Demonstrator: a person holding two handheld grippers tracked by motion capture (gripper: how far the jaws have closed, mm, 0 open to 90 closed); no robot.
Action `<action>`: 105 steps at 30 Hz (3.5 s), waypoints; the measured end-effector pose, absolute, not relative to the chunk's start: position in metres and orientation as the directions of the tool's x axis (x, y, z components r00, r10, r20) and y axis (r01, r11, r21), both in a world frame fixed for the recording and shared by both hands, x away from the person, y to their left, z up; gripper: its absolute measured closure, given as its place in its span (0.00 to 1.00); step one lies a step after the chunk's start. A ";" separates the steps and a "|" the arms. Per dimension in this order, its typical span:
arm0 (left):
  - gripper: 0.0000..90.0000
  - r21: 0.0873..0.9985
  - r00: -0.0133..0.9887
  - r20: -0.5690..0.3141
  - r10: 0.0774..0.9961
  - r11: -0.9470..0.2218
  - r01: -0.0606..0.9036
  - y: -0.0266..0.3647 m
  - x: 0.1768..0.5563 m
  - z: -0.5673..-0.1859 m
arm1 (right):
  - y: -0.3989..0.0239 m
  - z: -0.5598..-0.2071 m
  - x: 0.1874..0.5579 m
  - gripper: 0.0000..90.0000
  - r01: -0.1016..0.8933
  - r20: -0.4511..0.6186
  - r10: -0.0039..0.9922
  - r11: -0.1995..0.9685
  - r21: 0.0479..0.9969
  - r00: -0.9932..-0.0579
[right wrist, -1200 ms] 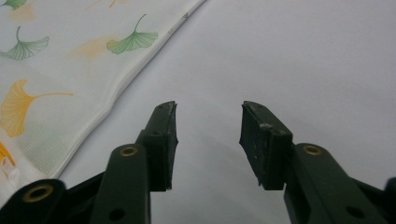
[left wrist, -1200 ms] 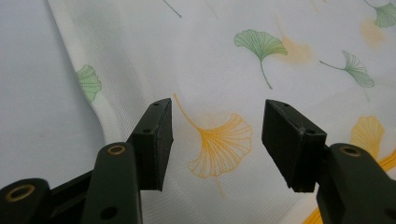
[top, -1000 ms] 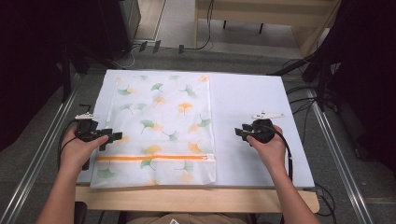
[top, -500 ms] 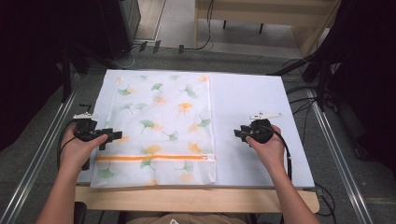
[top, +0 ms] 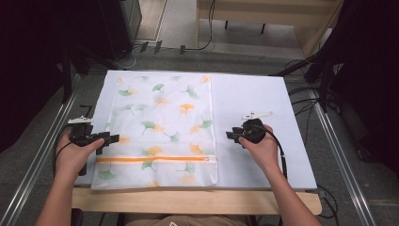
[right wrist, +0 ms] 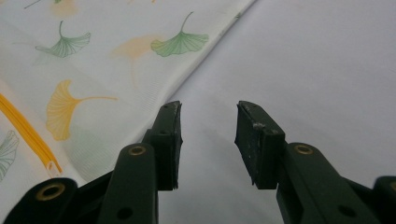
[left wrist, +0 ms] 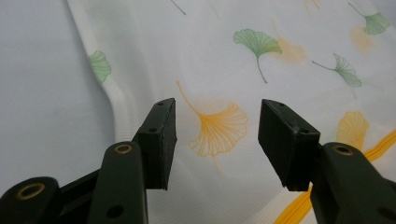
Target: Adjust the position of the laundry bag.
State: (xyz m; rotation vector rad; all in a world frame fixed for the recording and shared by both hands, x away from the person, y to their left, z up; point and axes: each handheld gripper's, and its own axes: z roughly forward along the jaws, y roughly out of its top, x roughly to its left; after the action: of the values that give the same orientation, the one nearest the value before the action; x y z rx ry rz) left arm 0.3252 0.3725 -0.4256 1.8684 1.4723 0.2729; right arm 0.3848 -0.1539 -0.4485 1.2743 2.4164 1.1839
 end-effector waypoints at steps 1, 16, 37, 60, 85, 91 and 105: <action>0.53 0.652 0.321 -0.263 0.910 -0.078 0.754 0.373 0.324 -0.426 | -0.151 -0.449 0.385 0.69 0.627 0.206 0.753 0.326 0.708 -0.624; 0.57 0.641 0.263 -0.268 0.927 -0.032 0.767 0.391 0.308 -0.430 | -0.114 -0.454 0.395 0.67 0.612 0.207 0.701 0.392 0.687 -0.682; 0.61 0.649 0.206 -0.241 0.948 0.000 0.761 0.397 0.321 -0.451 | -0.080 -0.470 0.408 0.60 0.592 0.111 0.736 0.436 0.678 -0.668; 1.00 0.634 0.232 -0.286 0.930 0.002 0.773 0.389 0.323 -0.449 | -0.086 -0.465 0.410 1.00 0.608 0.130 0.739 0.426 0.670 -0.661; 1.00 0.637 0.358 -0.326 0.875 -0.077 0.767 0.345 0.350 -0.446 | -0.143 -0.461 0.407 1.00 0.656 0.150 0.801 0.349 0.669 -0.579; 1.00 0.645 0.390 -0.328 0.860 -0.098 0.758 0.333 0.356 -0.445 | -0.159 -0.460 0.406 1.00 0.663 0.151 0.816 0.330 0.672 -0.558; 1.00 0.639 0.413 -0.340 0.845 -0.115 0.761 0.320 0.364 -0.444 | -0.187 -0.460 0.402 0.94 0.684 0.187 0.848 0.249 0.685 -0.496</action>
State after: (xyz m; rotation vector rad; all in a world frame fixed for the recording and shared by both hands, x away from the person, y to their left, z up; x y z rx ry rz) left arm 0.3640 0.3198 -0.4438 1.8925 1.3701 0.1370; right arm 0.4016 -0.1875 -0.4602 1.4385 2.2981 1.0824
